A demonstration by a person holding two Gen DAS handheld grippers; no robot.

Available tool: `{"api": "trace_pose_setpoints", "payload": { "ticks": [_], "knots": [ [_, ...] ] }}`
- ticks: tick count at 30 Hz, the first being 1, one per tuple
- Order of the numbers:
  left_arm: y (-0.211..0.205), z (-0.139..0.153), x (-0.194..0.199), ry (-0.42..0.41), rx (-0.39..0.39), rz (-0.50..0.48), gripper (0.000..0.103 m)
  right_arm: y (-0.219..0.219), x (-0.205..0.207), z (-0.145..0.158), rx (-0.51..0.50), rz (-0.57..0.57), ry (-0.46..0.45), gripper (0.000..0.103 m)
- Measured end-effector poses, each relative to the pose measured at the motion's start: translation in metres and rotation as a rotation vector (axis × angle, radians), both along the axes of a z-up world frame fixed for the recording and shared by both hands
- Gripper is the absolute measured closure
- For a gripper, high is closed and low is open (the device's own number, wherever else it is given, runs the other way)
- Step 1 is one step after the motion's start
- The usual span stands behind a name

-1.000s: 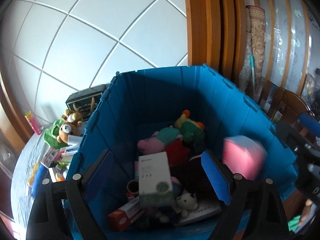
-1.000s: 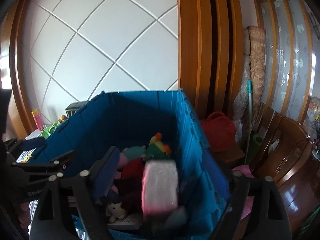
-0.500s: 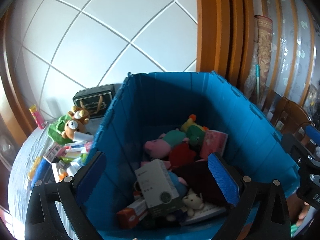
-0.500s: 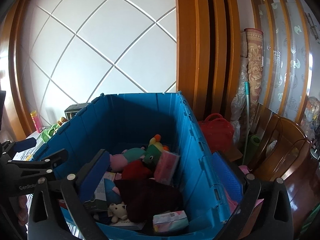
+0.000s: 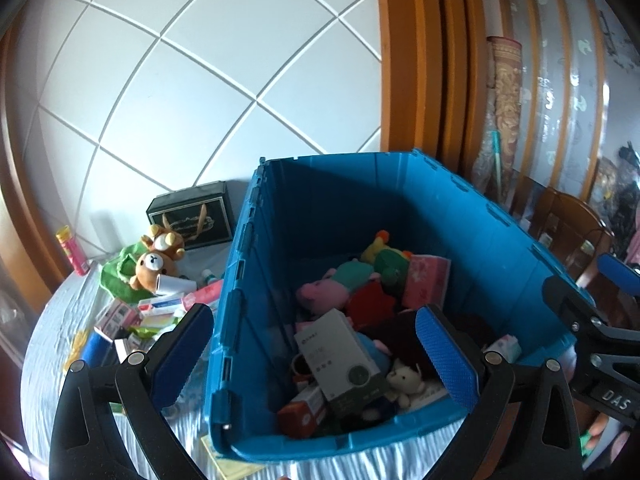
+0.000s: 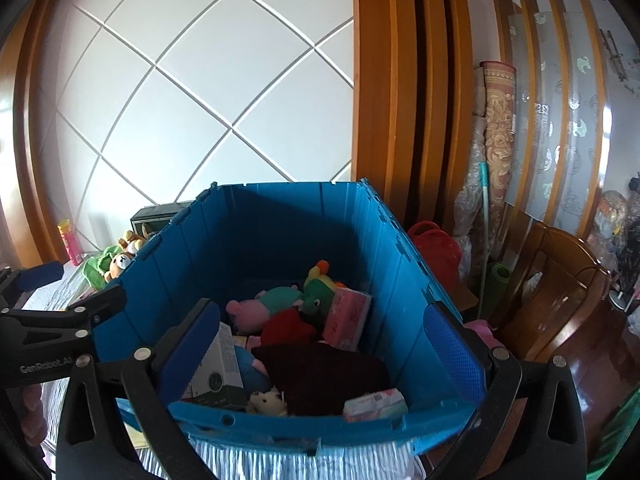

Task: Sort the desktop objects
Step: 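Move both tools back from the bin toward the table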

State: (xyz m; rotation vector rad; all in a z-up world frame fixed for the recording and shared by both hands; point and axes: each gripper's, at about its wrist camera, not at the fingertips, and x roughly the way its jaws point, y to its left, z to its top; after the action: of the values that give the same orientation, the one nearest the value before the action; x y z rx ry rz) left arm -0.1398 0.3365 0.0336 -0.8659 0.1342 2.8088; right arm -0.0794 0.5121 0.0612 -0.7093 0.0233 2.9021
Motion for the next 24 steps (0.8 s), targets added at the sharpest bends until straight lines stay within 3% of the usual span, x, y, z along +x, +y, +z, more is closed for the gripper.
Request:
{"api": "trace_pose_setpoints", "payload": {
  "ticks": [7, 15, 24],
  "knots": [
    [-0.030, 0.001, 0.019, -0.019, 0.017, -0.012, 0.000, -0.030, 0.023, 0.004, 0.007, 0.000, -0.005, 0.000],
    [-0.094, 0.009, 0.058, -0.036, -0.050, 0.010, 0.000, -0.106, 0.065, 0.010, 0.006, 0.006, -0.032, 0.000],
    [-0.151, 0.018, 0.086, -0.049, -0.020, 0.027, 0.000, -0.184, 0.095, 0.022, 0.002, 0.094, -0.042, 0.000]
  ]
}}
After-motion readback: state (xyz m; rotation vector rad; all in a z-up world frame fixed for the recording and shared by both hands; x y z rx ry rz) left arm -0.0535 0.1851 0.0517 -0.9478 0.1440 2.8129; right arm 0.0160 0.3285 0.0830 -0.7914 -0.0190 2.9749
